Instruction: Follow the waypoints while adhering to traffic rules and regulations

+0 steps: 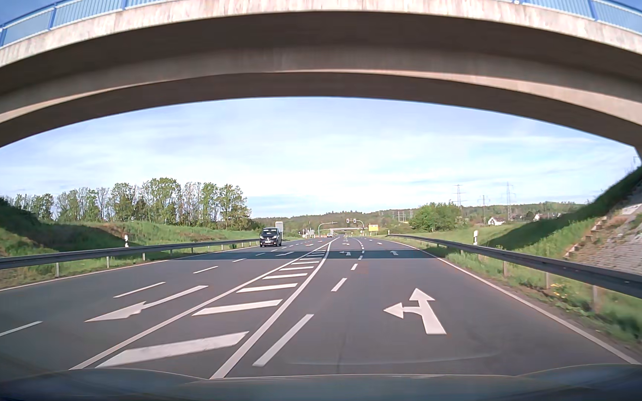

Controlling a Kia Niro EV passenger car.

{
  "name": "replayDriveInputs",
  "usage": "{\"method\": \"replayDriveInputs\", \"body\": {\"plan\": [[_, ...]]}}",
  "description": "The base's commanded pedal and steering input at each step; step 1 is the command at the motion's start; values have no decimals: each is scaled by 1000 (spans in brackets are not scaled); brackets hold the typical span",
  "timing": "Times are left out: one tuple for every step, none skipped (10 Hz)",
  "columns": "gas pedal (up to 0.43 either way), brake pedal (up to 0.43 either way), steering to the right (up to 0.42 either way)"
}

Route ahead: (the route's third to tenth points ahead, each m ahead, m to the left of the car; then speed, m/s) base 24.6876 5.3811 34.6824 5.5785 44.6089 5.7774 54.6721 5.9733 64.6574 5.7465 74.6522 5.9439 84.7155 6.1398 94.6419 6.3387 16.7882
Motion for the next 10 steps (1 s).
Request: {"method": "replayDriveInputs", "body": {"plan": [[0, 0, -4], [0, 0, -4], [0, 0, -4], [0, 0, -5], [0, 0, -6], [0, 0, -6], [0, 0, -6], [0, 0, -6], [0, 0, -7], [0, 0, -7]]}}
